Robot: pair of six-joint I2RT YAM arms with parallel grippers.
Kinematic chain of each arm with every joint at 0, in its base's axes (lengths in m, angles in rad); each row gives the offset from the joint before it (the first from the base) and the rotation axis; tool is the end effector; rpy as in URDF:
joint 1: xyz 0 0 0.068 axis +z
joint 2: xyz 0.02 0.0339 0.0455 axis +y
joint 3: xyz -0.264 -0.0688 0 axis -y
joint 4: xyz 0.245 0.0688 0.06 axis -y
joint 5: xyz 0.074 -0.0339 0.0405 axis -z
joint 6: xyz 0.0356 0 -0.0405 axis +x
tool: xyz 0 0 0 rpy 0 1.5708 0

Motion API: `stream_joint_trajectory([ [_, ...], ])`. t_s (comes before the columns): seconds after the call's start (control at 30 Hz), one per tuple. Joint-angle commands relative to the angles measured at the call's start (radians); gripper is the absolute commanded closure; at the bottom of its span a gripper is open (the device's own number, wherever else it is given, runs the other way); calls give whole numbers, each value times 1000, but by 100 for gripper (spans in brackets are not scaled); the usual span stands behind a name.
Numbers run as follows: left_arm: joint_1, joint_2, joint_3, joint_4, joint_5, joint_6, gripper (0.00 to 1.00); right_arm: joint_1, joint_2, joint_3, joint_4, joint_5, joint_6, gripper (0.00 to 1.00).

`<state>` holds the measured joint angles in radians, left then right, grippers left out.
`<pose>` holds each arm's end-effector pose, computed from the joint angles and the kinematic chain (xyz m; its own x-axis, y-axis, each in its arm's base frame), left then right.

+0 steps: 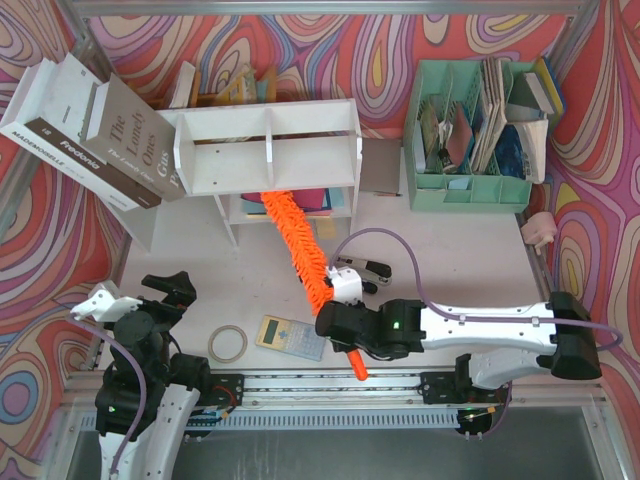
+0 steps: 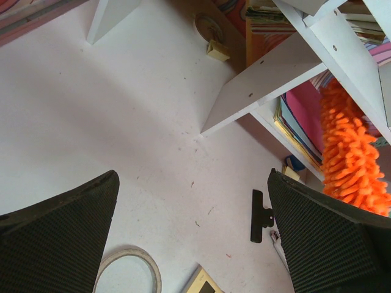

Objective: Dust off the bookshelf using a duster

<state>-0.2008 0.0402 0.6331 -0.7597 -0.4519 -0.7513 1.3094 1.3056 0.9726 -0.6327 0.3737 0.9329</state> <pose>0.0329 0.0092 0.2932 0.0467 -0.6362 -0.7701 -0.2883 0.7296 -0.6201 0.0805 0.2506 0.2568 -0.8060 -0.1187 -0.5799 -0.3329 0.9010 0.2782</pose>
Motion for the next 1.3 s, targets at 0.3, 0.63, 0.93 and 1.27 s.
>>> stream_joint_trajectory([
  [0.3, 8, 2, -15, 22, 5, 13, 2, -2, 92, 48, 134, -44, -121, 100],
  [0.63, 8, 4, -14, 23, 7, 14, 1, -2, 103, 119, 138, -46, -174, 100],
  [0.93, 8, 4, -15, 24, 7, 14, 1, 16, 101, 117, 141, -59, -179, 100],
  [1.27, 8, 3, -16, 23, 9, 14, 2, 24, 97, 1, 154, -53, -122, 100],
])
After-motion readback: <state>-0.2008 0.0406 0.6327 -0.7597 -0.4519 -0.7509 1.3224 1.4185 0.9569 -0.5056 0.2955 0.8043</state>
